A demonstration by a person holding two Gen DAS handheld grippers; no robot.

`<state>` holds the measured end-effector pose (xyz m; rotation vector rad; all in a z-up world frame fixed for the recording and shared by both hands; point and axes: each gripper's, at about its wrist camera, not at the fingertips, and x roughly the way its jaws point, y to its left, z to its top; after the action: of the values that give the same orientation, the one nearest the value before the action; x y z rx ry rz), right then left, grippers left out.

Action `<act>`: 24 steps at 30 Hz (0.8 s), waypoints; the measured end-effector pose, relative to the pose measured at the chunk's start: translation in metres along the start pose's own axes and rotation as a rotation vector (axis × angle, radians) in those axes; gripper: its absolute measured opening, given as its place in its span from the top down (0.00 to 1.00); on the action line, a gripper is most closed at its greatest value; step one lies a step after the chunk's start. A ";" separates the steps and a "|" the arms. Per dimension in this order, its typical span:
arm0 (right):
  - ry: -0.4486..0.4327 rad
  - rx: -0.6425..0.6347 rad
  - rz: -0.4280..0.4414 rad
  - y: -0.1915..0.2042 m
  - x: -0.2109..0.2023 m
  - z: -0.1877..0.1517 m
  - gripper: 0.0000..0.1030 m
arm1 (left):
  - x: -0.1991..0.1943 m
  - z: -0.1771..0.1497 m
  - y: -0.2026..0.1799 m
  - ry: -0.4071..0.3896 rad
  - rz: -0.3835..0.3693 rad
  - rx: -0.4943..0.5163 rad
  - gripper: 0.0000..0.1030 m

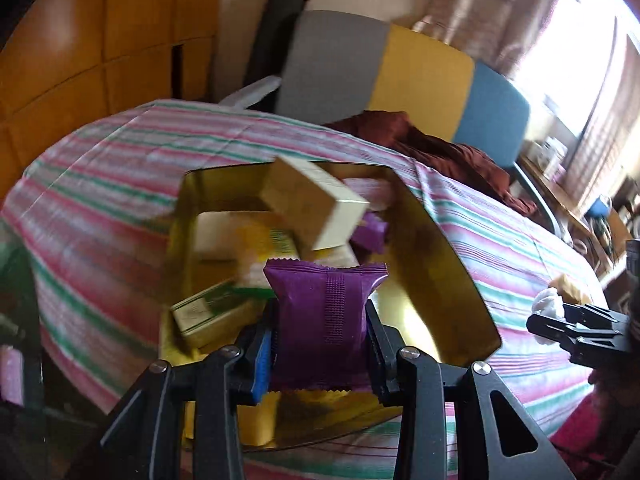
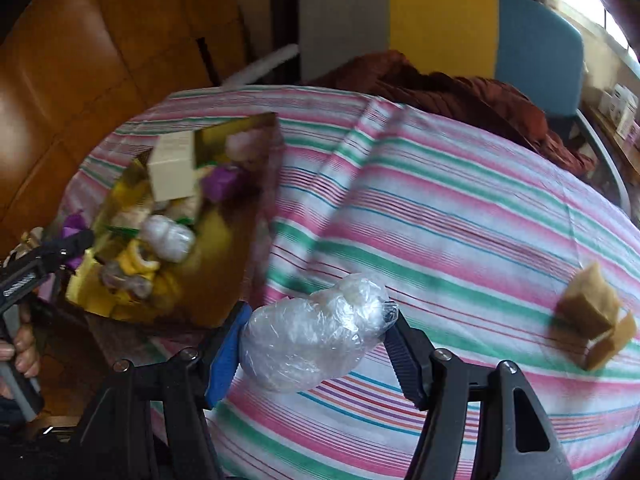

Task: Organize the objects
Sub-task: 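Carry the purple snack and plastic-wrapped ball over the gold tray and open both grippers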

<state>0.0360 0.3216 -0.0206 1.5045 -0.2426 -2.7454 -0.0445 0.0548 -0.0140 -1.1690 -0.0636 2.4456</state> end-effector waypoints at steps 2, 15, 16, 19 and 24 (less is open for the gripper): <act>-0.004 -0.025 0.025 0.013 0.002 0.006 0.36 | 0.001 0.000 0.007 0.007 -0.007 -0.023 0.62; 0.001 -0.076 0.082 0.055 0.022 0.035 0.36 | 0.011 -0.001 -0.011 0.048 -0.164 -0.003 0.62; -0.004 -0.069 0.084 0.056 0.022 0.039 0.35 | 0.014 0.000 -0.015 0.053 -0.175 0.003 0.62; -0.026 -0.027 0.107 0.055 0.022 0.054 0.32 | 0.022 0.003 -0.026 0.067 -0.209 0.005 0.60; -0.035 0.031 0.136 0.057 0.032 0.071 0.18 | 0.035 -0.001 -0.043 0.089 -0.243 0.027 0.35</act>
<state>-0.0446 0.2727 -0.0027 1.3918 -0.3749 -2.6749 -0.0475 0.1073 -0.0305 -1.1821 -0.1375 2.1751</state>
